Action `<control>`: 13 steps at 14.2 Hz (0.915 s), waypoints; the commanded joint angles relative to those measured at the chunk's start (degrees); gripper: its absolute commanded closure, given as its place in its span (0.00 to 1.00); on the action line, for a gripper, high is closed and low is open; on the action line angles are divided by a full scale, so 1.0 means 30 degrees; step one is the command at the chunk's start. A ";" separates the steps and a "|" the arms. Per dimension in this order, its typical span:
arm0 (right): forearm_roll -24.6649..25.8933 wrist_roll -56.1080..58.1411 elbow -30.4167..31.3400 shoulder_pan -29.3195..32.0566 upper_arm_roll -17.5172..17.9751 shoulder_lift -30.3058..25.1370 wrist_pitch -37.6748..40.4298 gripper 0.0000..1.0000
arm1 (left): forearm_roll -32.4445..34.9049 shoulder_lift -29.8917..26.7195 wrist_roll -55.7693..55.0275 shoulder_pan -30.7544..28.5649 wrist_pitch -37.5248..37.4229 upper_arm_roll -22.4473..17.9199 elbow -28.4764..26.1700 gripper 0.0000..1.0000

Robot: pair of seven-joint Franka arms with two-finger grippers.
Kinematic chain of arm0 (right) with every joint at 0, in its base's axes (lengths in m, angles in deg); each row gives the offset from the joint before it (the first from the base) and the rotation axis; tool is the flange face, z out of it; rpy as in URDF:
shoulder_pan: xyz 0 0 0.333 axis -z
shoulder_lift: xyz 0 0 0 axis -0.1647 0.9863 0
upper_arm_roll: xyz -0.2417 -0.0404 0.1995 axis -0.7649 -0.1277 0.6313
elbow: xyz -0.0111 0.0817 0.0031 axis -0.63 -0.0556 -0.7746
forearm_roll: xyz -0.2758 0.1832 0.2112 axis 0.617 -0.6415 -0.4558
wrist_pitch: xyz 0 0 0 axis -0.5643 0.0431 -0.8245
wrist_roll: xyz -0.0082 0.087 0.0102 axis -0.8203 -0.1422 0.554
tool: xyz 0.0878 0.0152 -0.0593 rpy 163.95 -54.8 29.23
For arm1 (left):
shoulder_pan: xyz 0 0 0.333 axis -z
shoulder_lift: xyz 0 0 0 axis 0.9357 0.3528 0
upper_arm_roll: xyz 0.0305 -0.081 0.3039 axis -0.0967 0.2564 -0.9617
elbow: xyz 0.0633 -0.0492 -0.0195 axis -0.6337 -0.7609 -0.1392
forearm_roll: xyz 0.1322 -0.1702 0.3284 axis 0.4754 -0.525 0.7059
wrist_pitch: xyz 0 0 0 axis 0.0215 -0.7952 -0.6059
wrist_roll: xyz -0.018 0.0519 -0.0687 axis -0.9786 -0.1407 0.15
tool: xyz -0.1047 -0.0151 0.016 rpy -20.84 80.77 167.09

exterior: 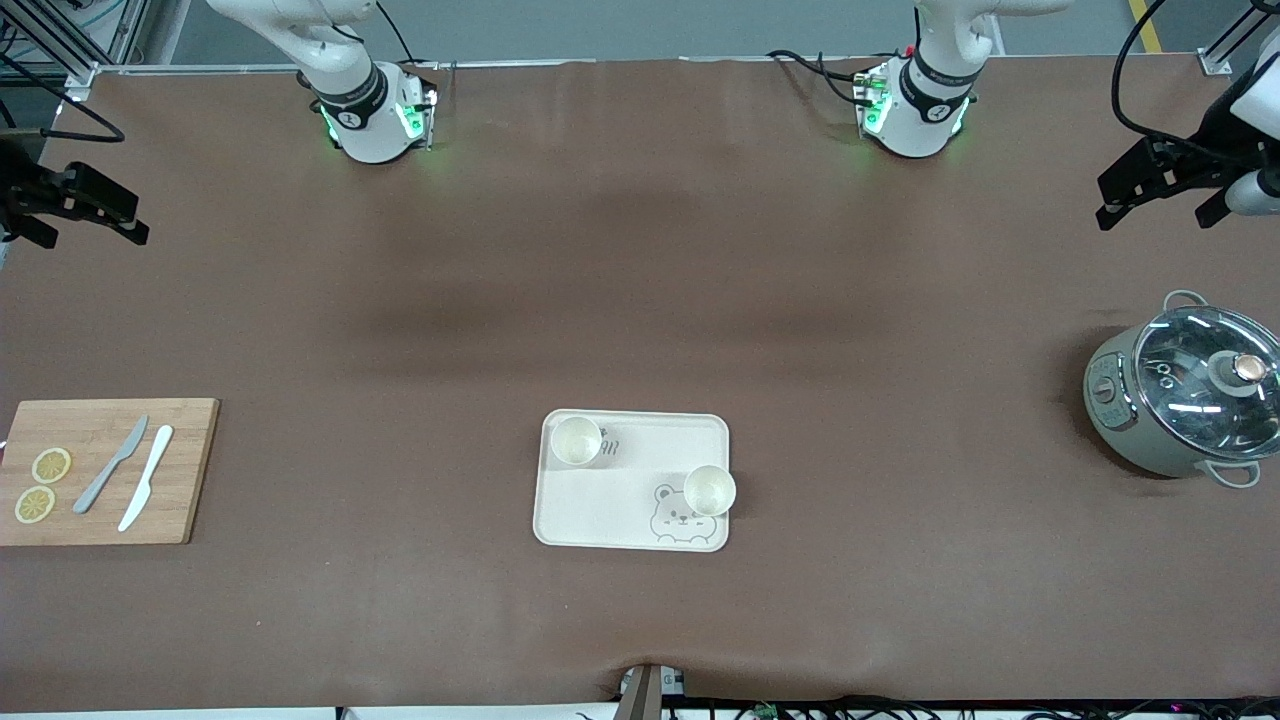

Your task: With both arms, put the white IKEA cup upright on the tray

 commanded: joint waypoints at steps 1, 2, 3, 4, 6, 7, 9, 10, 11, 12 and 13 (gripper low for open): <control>0.0019 0.0104 -0.0452 0.0421 0.0334 0.0238 0.0153 0.00 | 0.0010 -0.0083 0.0249 0.0032 -0.0165 -0.0035 0.0286 0.00; 0.0018 0.0104 -0.0452 0.0450 0.0334 0.0267 0.0182 0.00 | 0.0039 -0.0083 0.0222 0.0061 -0.0252 -0.0006 0.0374 0.00; 0.0018 0.0104 -0.0452 0.0508 0.0334 0.0267 0.0182 0.00 | 0.0039 -0.0054 0.0164 0.0090 -0.0311 -0.0006 0.0374 0.00; 0.0018 0.0104 -0.0423 0.0538 0.0334 0.0267 0.0211 0.00 | 0.0010 0.0004 -0.0011 0.0090 -0.0341 0.0023 0.0345 0.00; 0.0018 0.0104 -0.0423 0.0538 0.0334 0.0267 0.0241 0.00 | 0.0010 0.0063 0.0017 0.0090 -0.0487 0.0024 0.0345 0.00; 0.0018 0.0104 -0.0423 0.0538 0.0334 0.0267 0.0241 0.00 | 0.0010 0.0092 0.0046 0.0119 -0.0459 0.0024 0.0374 0.00; 0.0018 0.0104 -0.0423 0.0596 0.0334 0.0296 0.0270 0.00 | 0.0214 0.0122 0.0190 0.0237 -0.0458 0.0053 0.0549 0.00; 0.0018 0.0104 -0.0394 0.0596 0.0334 0.0296 0.0328 0.00 | 0.0215 0.0122 0.0192 0.0237 -0.0458 0.0053 0.0579 0.00; -0.0011 0.0104 -0.0394 0.0625 0.0305 0.0296 0.0328 0.00 | 0.0215 0.0093 0.0192 0.0208 -0.0487 0.0053 0.0580 0.00; -0.0011 0.0104 -0.0394 0.0626 0.0305 0.0296 0.0328 0.00 | 0.0186 0.0093 0.0192 0.0208 -0.0488 0.0053 0.0580 0.00; -0.0011 0.0104 -0.0394 0.0626 0.0305 0.0296 0.0386 0.00 | 0.0070 0.0093 0.0192 0.0179 -0.0488 0.0053 0.0580 0.00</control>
